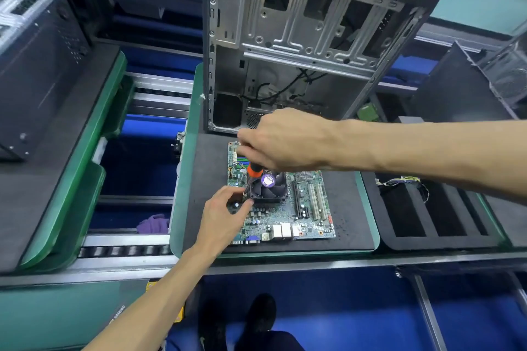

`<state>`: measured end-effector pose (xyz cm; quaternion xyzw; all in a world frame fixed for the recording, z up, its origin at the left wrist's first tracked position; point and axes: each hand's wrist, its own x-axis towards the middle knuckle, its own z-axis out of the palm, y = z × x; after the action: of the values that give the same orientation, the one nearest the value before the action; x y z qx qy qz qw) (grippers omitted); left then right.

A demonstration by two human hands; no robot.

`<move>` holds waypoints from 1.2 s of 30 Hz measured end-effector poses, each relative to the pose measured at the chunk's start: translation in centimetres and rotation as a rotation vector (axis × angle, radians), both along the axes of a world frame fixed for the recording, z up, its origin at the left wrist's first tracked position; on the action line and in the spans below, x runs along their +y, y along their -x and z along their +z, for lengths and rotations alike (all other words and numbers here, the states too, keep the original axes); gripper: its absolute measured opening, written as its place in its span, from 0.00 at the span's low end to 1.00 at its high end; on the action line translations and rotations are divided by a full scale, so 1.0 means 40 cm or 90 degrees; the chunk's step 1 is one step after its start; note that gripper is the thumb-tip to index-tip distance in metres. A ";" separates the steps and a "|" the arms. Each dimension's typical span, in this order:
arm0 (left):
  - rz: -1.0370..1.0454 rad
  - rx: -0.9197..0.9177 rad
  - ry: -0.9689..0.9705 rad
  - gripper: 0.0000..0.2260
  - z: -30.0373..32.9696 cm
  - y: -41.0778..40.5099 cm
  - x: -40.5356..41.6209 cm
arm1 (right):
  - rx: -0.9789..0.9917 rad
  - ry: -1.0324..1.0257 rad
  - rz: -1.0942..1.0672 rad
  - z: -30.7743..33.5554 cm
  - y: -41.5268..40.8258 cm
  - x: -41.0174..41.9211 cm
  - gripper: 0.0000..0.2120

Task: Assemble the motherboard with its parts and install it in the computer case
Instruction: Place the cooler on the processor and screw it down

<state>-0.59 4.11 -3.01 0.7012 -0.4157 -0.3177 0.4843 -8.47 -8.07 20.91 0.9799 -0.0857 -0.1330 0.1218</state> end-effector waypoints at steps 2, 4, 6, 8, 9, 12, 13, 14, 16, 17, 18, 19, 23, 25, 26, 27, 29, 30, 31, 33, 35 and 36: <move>-0.004 0.001 -0.008 0.10 -0.002 0.000 0.001 | -0.003 0.003 -0.024 -0.002 0.003 0.005 0.18; -0.007 0.003 -0.010 0.10 -0.001 0.001 -0.001 | 0.028 -0.078 -0.013 0.015 -0.002 0.001 0.18; -0.005 0.011 -0.007 0.09 -0.002 -0.001 -0.003 | 0.077 -0.186 -0.007 0.031 -0.011 -0.003 0.21; -0.004 0.011 -0.004 0.09 -0.002 -0.002 -0.001 | 0.110 -0.221 0.032 0.039 -0.019 -0.009 0.20; -0.005 0.012 -0.004 0.09 -0.004 -0.003 0.000 | 0.118 -0.214 0.057 0.043 -0.020 -0.016 0.18; -0.007 0.015 -0.001 0.10 -0.008 -0.003 0.000 | 0.115 -0.172 0.090 0.053 -0.015 -0.036 0.14; -0.006 0.013 0.004 0.10 -0.009 -0.003 0.000 | 0.107 -0.147 0.095 0.050 -0.015 -0.036 0.13; -0.005 0.013 0.009 0.10 -0.010 -0.004 -0.001 | 0.087 -0.113 0.094 0.039 -0.015 -0.030 0.13; -0.007 0.009 0.019 0.10 -0.007 -0.004 -0.001 | 0.013 -0.037 0.041 0.012 -0.007 -0.006 0.17; -0.008 0.005 0.020 0.10 -0.005 -0.004 -0.002 | -0.021 -0.007 -0.001 0.004 -0.003 0.002 0.19; -0.010 0.004 0.017 0.10 -0.003 -0.004 -0.001 | -0.044 0.007 -0.038 -0.002 0.002 0.004 0.20; -0.012 0.006 0.012 0.10 0.000 -0.006 -0.001 | -0.058 -0.001 -0.063 -0.006 0.009 -0.001 0.19; -0.052 0.030 -0.005 0.10 0.014 -0.029 -0.014 | -0.022 -0.255 -0.145 0.012 0.037 -0.038 0.11; -0.058 0.070 -0.007 0.13 0.020 -0.045 -0.028 | -0.052 -0.324 -0.175 0.018 0.052 -0.051 0.09; -0.050 0.090 -0.009 0.14 0.023 -0.052 -0.038 | -0.092 -0.334 -0.194 0.021 0.061 -0.058 0.08; -0.039 0.097 -0.012 0.14 0.025 -0.056 -0.048 | -0.143 -0.346 -0.218 0.024 0.069 -0.068 0.07; -0.018 0.077 -0.018 0.13 0.025 -0.056 -0.066 | -0.235 -0.374 -0.266 0.029 0.084 -0.085 0.06; -0.007 0.068 -0.019 0.12 0.022 -0.053 -0.073 | -0.264 -0.387 -0.284 0.029 0.087 -0.091 0.06; 0.003 0.063 -0.018 0.12 0.018 -0.051 -0.079 | -0.281 -0.394 -0.295 0.026 0.087 -0.094 0.06; 0.019 0.057 -0.013 0.11 0.011 -0.048 -0.087 | -0.286 -0.386 -0.302 0.012 0.084 -0.100 0.06; 0.040 0.052 -0.007 0.10 0.011 -0.046 -0.095 | -0.276 -0.376 -0.301 -0.005 0.083 -0.103 0.06; 0.048 0.051 -0.003 0.09 0.012 -0.044 -0.099 | -0.274 -0.378 -0.306 -0.013 0.085 -0.104 0.06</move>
<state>1.18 0.15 -2.52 0.7042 -0.3686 -0.3277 0.5108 -11.88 -12.24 20.38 0.9300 -0.2926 0.0307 -0.2203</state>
